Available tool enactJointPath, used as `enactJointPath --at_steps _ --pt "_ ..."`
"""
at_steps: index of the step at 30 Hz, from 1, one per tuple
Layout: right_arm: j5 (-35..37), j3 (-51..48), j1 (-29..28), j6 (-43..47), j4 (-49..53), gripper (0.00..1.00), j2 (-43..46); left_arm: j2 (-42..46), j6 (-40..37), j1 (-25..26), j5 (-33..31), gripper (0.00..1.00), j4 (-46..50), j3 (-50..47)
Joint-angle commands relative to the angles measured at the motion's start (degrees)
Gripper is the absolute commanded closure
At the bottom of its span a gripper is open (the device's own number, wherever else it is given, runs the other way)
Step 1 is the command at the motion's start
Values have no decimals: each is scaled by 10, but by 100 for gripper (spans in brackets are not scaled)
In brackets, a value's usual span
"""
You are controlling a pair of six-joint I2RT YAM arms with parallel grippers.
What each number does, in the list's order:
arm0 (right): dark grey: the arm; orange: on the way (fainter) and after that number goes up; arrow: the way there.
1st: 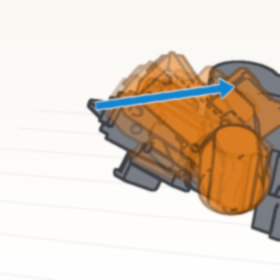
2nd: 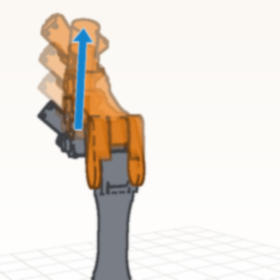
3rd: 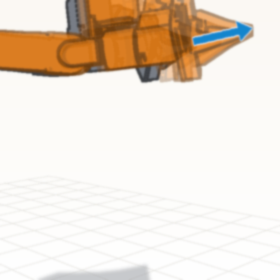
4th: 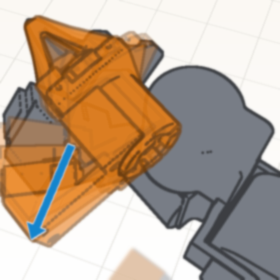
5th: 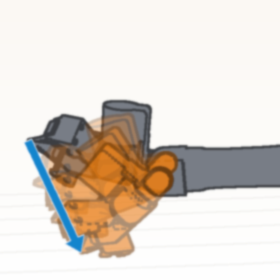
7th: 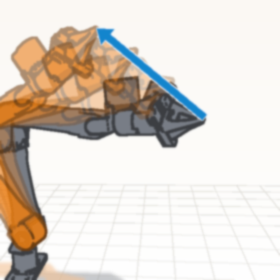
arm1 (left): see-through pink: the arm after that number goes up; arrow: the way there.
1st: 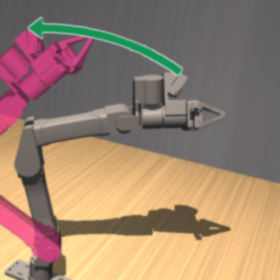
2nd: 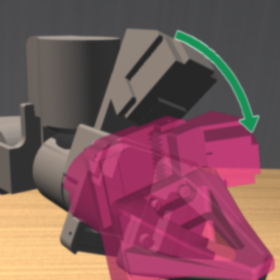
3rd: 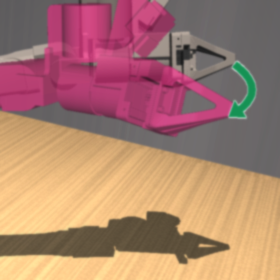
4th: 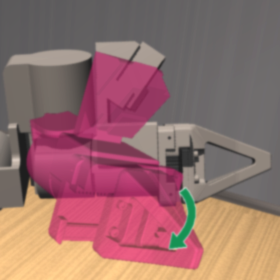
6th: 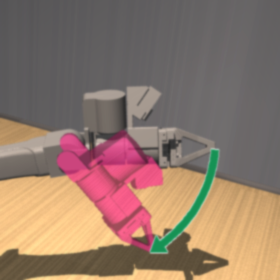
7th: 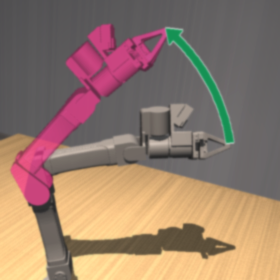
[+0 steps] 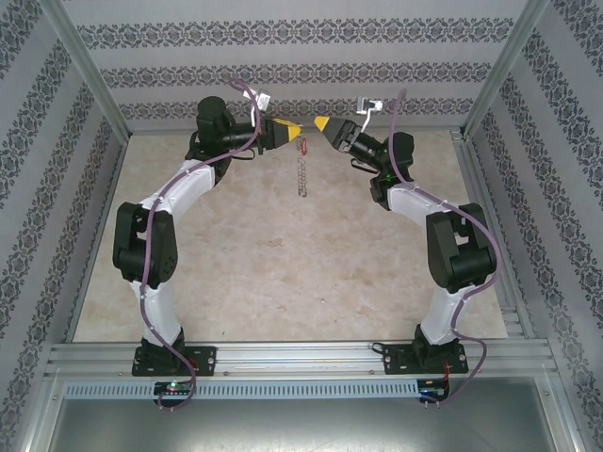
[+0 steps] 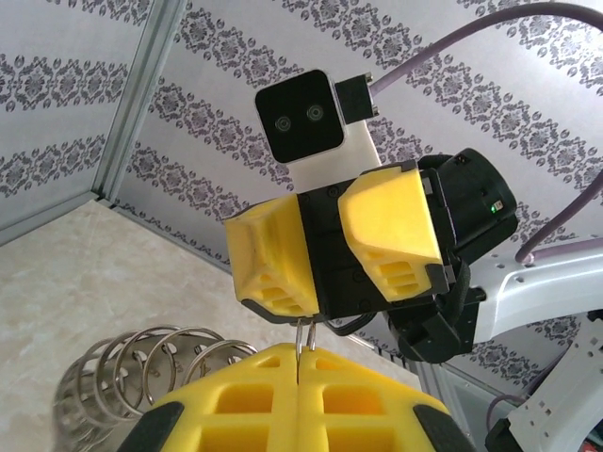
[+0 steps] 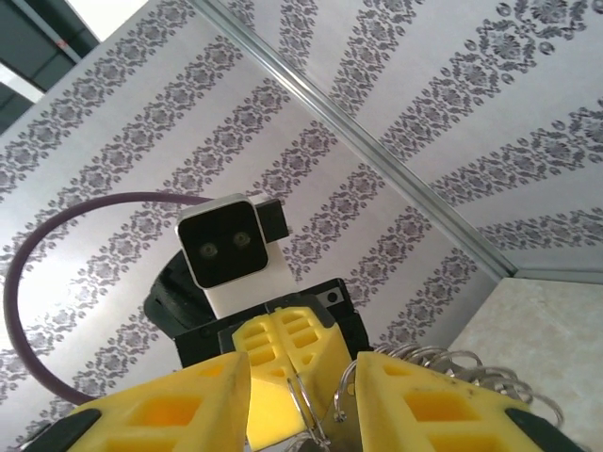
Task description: Put the keys on the keyring
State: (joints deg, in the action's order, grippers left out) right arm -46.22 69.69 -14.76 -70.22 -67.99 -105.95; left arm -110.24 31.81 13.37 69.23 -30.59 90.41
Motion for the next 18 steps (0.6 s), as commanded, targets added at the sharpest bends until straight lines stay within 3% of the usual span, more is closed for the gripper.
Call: enactJointPath --at_steps 1,18 --pt "-10 0 -2 -16 -66 64 -5 7 15 -5 6 100 -55 5" --pt "-19 14 -30 -20 -76 60 -28 3 19 -5 1 100 -50 18"
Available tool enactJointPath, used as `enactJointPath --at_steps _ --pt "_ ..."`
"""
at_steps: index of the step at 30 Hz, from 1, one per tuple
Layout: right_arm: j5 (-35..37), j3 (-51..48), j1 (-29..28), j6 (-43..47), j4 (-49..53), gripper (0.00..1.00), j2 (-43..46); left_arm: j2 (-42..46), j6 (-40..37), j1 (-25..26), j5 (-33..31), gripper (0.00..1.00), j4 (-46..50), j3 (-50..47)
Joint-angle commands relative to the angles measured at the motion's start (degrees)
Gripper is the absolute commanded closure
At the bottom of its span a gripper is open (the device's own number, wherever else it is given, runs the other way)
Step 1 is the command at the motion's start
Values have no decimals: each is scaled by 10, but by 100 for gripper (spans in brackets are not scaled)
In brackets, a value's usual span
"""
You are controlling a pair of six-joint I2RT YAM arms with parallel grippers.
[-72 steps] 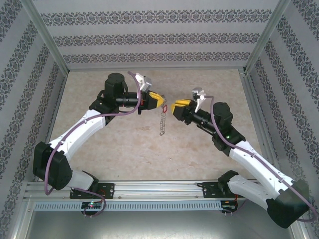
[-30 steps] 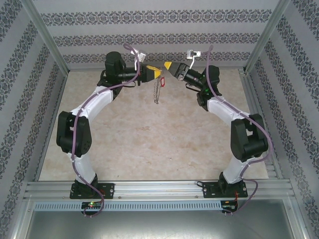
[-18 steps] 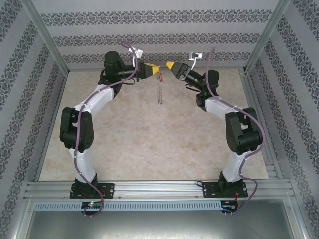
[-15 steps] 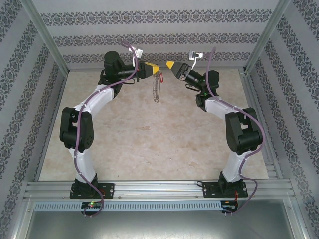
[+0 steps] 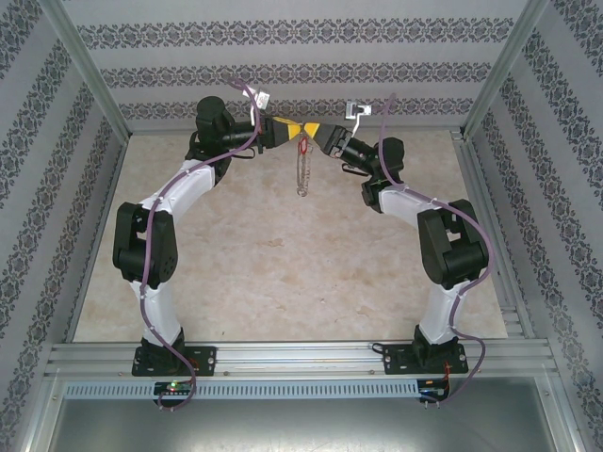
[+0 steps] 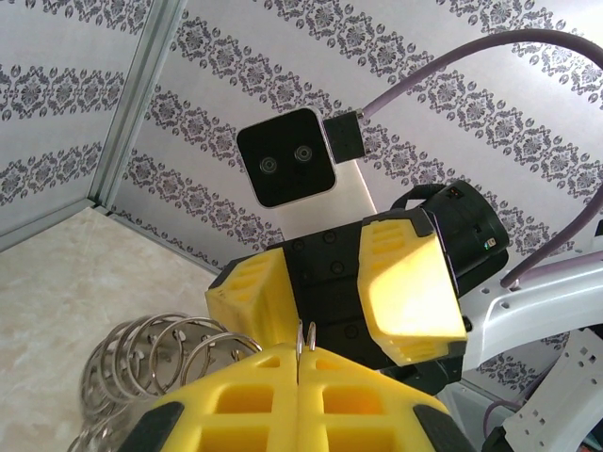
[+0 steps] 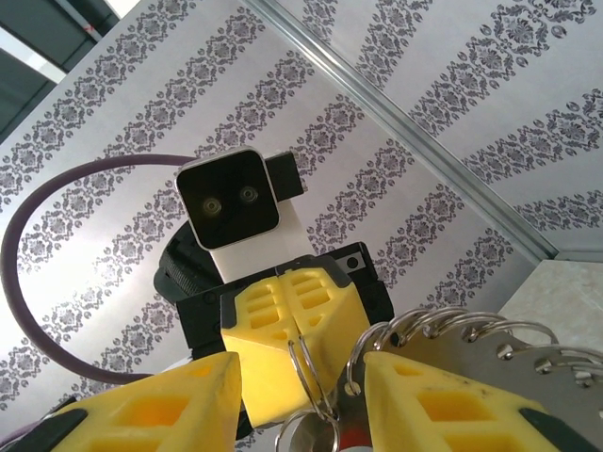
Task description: Put the keys on the keyring
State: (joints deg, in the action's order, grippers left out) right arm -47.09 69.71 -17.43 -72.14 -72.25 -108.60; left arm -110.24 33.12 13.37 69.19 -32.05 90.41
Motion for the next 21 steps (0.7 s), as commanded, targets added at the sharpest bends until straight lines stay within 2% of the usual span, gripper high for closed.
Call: enactJointPath --at_steps 1,7,21 --pt "-11 13 -4 -1 -33 61 -1 2 6 -5 1 100 -36 19" --pt "-12 14 -6 -4 -33 67 0 2 10 -5 1 100 -36 20" --pt "-18 17 -13 -5 -32 68 -3 2 12 -5 -2 100 -36 20"
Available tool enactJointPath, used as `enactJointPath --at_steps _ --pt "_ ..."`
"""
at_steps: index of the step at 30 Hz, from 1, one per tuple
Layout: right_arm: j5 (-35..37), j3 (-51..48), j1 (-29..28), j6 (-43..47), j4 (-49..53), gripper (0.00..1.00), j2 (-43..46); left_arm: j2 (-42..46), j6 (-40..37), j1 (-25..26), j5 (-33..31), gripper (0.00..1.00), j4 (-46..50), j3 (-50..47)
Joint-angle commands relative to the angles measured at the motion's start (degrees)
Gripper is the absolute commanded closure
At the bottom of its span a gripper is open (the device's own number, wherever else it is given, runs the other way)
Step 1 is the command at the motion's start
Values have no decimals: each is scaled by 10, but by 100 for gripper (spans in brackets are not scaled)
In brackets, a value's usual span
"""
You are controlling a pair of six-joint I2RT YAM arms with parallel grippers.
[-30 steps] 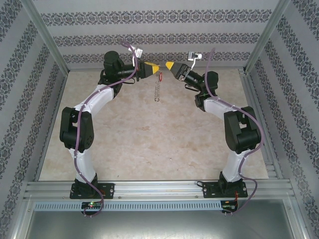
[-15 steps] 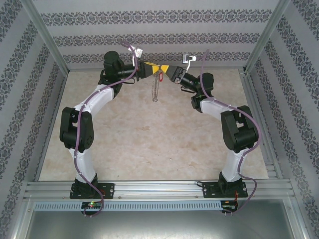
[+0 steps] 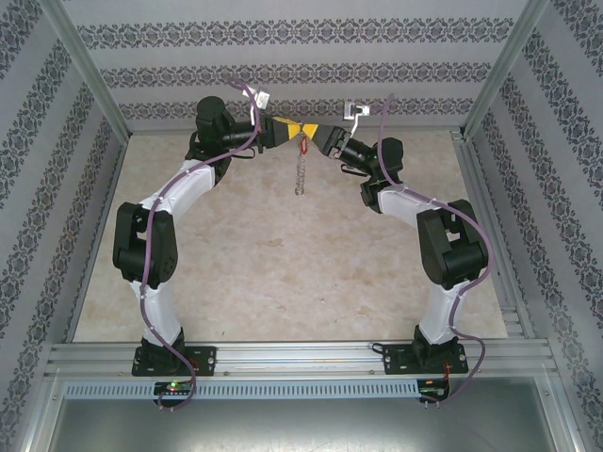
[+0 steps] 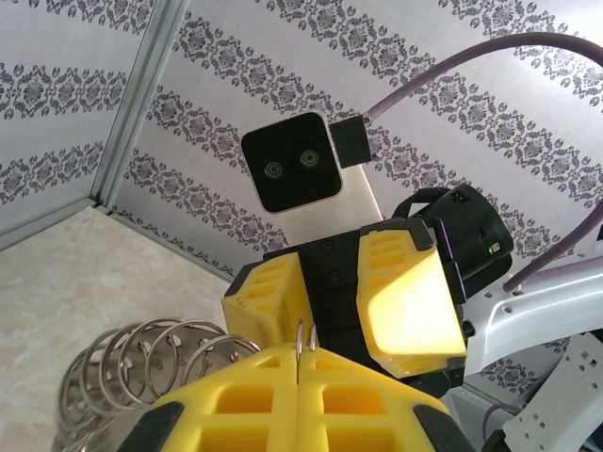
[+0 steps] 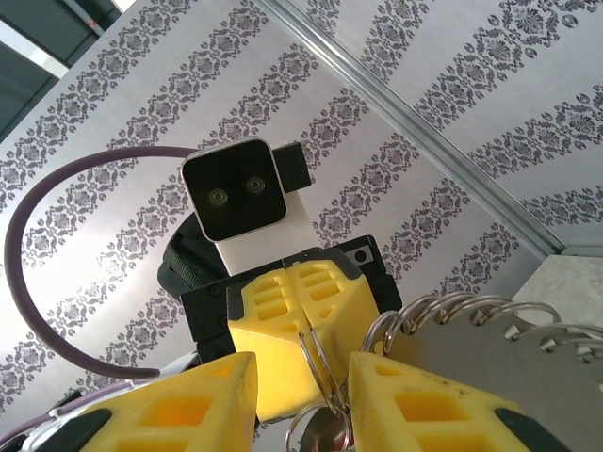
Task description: Put the keys on the keyring
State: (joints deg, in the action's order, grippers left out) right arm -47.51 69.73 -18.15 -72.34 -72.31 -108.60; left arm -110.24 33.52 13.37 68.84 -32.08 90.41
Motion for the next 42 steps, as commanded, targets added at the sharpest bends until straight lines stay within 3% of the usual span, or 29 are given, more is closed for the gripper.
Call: enactJointPath --at_steps 1,6,12,15,20,26,34,38,42 --pt "-14 16 -7 -3 -30 68 -4 2 7 -4 1 100 -36 20" --pt "-15 18 -7 -3 -29 79 -6 3 8 -4 1 100 -37 21" --pt "-14 19 -4 -4 -27 100 -8 2 9 -4 1 100 -33 25" --pt "-17 21 -2 -3 -24 100 -7 1 2 -4 0 100 -17 31" --pt "-25 22 7 8 -5 100 -2 15 -52 -12 -8 77 73 54" --pt "-46 27 20 22 23 100 1 25 -108 -36 13 66 174 94" --pt "-92 52 24 98 116 100 10 -4 -313 -40 68 64 505 229" --pt "-101 66 25 145 172 100 10 -38 -367 -38 90 64 613 298" --pt "-109 76 25 181 215 100 14 -67 -387 -35 95 65 661 339"
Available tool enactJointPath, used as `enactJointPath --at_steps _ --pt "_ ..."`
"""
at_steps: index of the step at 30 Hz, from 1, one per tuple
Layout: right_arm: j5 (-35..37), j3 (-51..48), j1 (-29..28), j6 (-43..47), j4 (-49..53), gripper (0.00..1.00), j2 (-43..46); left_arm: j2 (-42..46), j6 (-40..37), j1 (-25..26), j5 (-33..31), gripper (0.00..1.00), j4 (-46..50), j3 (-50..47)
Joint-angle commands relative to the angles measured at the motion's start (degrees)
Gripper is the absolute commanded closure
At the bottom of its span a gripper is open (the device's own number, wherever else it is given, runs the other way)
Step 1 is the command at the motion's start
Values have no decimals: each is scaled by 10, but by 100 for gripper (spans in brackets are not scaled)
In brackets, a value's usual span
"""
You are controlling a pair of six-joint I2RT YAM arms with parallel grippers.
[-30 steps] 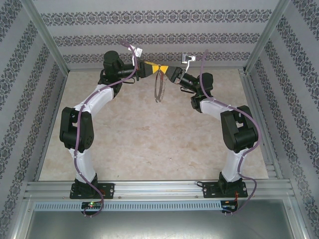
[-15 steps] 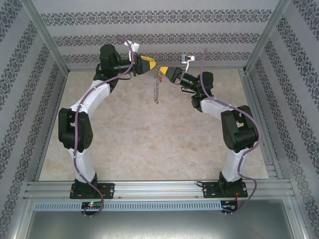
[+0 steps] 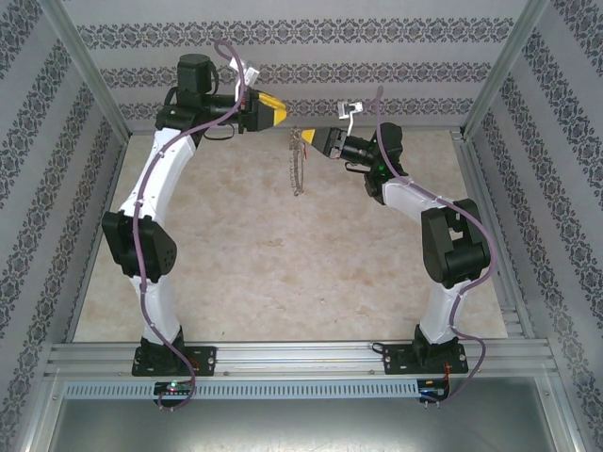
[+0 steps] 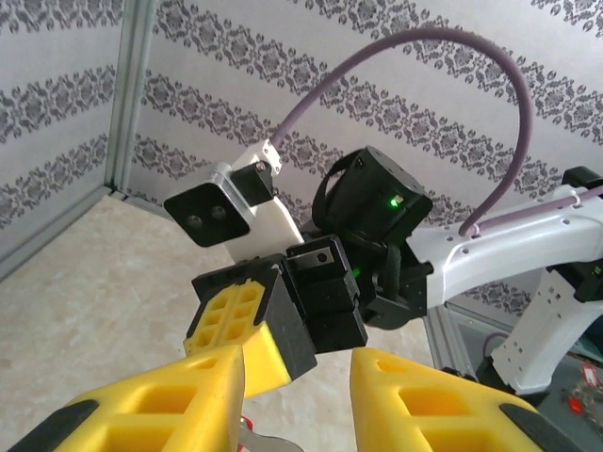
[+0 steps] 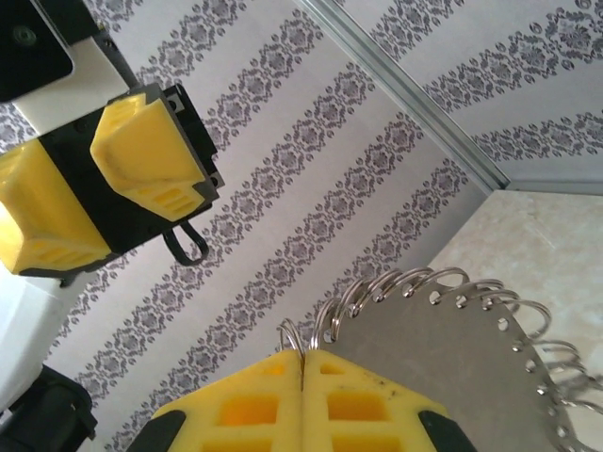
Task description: Put the keys on the keyring
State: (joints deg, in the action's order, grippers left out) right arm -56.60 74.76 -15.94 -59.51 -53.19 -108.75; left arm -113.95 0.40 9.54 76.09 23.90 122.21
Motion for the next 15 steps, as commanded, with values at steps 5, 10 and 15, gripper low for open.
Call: enactJointPath --at_steps 5,10,15 --pt "-19 34 3 82 63 100 24 -50 -60 6 21 66 111 32" --pt "-19 53 -2 111 102 100 29 -66 -60 8 22 67 113 44" --pt "-18 60 -8 121 124 100 32 -79 -59 11 23 68 112 56"
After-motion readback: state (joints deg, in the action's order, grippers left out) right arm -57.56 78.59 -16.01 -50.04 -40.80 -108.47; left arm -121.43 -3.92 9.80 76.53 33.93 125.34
